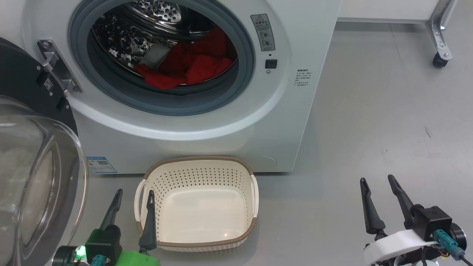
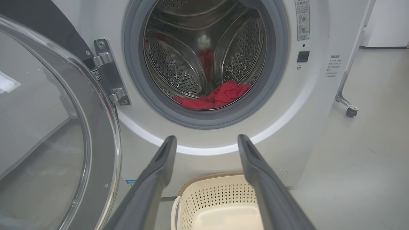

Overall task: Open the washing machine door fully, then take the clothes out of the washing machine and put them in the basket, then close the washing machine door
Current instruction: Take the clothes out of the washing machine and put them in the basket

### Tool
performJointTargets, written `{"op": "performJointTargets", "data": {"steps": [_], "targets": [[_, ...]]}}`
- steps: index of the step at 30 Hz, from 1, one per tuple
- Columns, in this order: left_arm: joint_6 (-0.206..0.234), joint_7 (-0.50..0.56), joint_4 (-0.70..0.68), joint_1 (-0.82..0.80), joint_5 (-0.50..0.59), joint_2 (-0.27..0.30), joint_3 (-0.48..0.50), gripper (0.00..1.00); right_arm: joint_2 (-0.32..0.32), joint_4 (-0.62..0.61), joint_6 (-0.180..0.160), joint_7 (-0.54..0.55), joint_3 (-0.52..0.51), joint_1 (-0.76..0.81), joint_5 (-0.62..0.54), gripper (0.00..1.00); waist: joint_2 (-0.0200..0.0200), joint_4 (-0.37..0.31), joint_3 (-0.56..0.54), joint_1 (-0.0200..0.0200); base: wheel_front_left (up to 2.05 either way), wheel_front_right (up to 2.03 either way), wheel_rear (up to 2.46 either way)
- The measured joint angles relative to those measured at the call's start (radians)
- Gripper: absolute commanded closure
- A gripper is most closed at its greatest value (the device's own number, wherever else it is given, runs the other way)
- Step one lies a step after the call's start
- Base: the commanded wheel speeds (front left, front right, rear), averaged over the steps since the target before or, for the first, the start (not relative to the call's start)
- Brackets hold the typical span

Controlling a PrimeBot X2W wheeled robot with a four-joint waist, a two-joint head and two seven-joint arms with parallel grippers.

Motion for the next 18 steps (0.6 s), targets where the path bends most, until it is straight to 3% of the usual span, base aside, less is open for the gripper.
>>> {"op": "performJointTargets", "data": {"steps": [18], "targets": [[0.003, -0.008, -0.021, -0.021, 0.001, 0.0, 0.0, 0.0, -0.002, -0.013, 0.007, 0.0, -0.002, -0.001, -0.012, 0.0, 0.0, -0.006, 0.038, 0.0, 0.0, 0.0, 0.0]]}}
